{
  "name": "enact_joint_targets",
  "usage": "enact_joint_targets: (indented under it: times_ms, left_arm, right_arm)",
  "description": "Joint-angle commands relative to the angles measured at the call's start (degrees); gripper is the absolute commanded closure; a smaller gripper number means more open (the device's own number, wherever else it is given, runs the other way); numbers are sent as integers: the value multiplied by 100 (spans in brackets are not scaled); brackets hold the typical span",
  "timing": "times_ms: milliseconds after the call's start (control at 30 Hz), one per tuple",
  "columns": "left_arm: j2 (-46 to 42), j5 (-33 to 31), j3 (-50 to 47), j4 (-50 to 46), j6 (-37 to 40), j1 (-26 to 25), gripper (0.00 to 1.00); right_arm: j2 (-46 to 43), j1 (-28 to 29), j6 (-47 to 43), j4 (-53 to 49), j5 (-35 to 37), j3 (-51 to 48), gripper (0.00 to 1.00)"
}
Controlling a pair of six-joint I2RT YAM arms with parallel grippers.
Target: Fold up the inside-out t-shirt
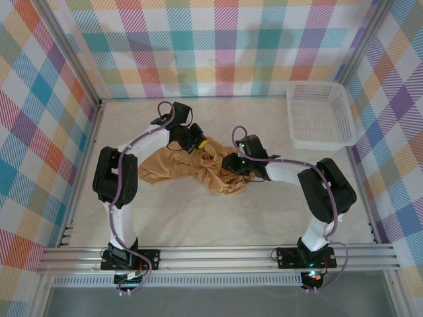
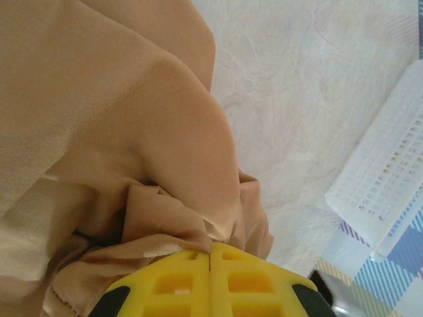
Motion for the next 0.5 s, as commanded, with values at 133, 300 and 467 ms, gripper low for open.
enact_joint_targets:
  times_ms: [133, 300, 467]
  left_arm:
    - [-621, -721, 223, -949, 846, 155, 50]
    - [-1008, -1042, -5, -1517, 1392, 502, 33]
    - [-1770, -1634, -1154, -1831, 1869, 1209, 32]
  right_arm:
    - [483, 191, -18, -764, 448, 1067, 56]
    - [777, 301, -6, -1083, 480, 1413, 49]
    - [750, 396, -304, -1649, 844, 1603, 41]
